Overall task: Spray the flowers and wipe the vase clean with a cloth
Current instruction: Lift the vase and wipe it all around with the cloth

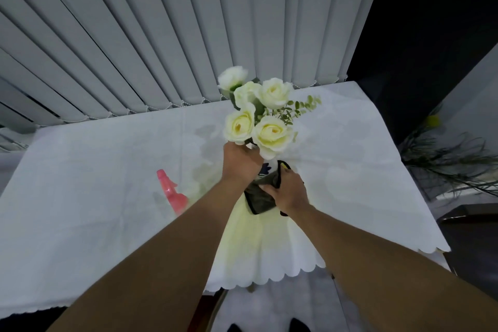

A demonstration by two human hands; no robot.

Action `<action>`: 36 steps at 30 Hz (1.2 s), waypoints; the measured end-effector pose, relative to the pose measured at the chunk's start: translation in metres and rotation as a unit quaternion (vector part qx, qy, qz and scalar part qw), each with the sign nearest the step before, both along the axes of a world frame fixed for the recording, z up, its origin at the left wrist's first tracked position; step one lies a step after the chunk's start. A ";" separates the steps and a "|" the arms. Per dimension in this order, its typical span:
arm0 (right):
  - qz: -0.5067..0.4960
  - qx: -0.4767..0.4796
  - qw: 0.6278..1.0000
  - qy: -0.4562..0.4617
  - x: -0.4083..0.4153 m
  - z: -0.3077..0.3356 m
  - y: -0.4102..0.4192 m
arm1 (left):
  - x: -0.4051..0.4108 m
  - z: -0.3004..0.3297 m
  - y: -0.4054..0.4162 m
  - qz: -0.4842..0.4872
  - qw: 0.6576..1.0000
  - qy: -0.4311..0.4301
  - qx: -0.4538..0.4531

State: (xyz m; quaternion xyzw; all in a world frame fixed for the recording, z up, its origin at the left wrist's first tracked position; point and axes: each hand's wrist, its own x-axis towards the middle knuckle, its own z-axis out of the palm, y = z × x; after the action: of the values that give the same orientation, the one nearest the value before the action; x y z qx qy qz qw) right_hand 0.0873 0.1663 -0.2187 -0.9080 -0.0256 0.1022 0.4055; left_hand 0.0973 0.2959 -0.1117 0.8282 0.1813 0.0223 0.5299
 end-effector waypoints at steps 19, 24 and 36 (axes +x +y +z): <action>-0.010 0.011 1.000 -0.021 0.004 0.018 0.010 | 0.000 0.007 0.014 -0.040 0.998 -0.041 0.017; 0.013 -0.026 1.000 0.004 0.002 0.000 0.002 | -0.001 0.006 0.011 0.018 0.999 -0.001 -0.032; -0.070 0.149 0.969 -0.183 0.009 0.056 0.031 | 0.002 0.004 -0.006 0.083 0.993 -0.048 -0.063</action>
State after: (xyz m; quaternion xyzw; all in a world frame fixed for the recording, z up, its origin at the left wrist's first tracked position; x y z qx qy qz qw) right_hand 0.0963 0.1976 -0.1632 -0.8401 -0.0506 -0.0997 0.5307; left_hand 0.0997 0.2897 -0.1073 0.7735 0.2244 0.0949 0.5851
